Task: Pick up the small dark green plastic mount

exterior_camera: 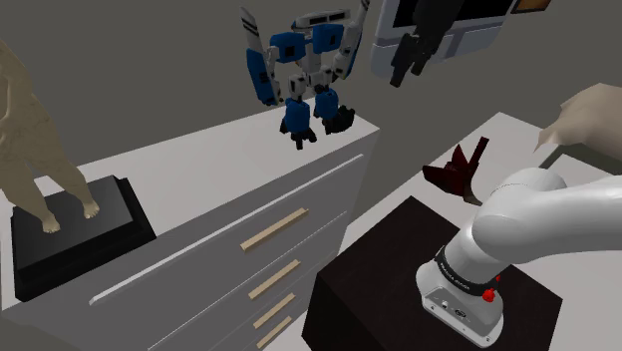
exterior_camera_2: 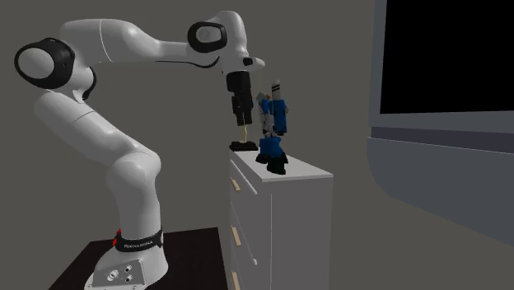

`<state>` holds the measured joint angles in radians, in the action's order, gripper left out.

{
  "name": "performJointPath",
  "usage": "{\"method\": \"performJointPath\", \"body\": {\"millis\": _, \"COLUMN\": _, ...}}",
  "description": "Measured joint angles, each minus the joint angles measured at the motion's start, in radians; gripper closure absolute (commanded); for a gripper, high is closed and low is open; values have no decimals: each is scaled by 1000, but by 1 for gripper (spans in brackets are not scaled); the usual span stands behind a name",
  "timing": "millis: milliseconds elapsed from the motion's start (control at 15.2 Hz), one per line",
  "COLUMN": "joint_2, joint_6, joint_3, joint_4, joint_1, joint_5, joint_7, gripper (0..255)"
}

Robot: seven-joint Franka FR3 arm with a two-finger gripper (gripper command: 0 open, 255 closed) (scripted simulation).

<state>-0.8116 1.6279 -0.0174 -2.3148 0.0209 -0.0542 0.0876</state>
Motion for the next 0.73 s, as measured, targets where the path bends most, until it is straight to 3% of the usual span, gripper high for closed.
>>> {"method": "performJointPath", "body": {"millis": 198, "joint_2": 40, "joint_6": 26, "joint_3": 21, "joint_4": 3, "joint_1": -19, "joint_5": -1, "joint_7": 53, "gripper": 0}}
{"method": "performJointPath", "body": {"millis": 726, "joint_2": 318, "joint_6": 173, "joint_3": 127, "joint_4": 56, "joint_1": -139, "joint_5": 24, "joint_7": 402, "gripper": 0}}
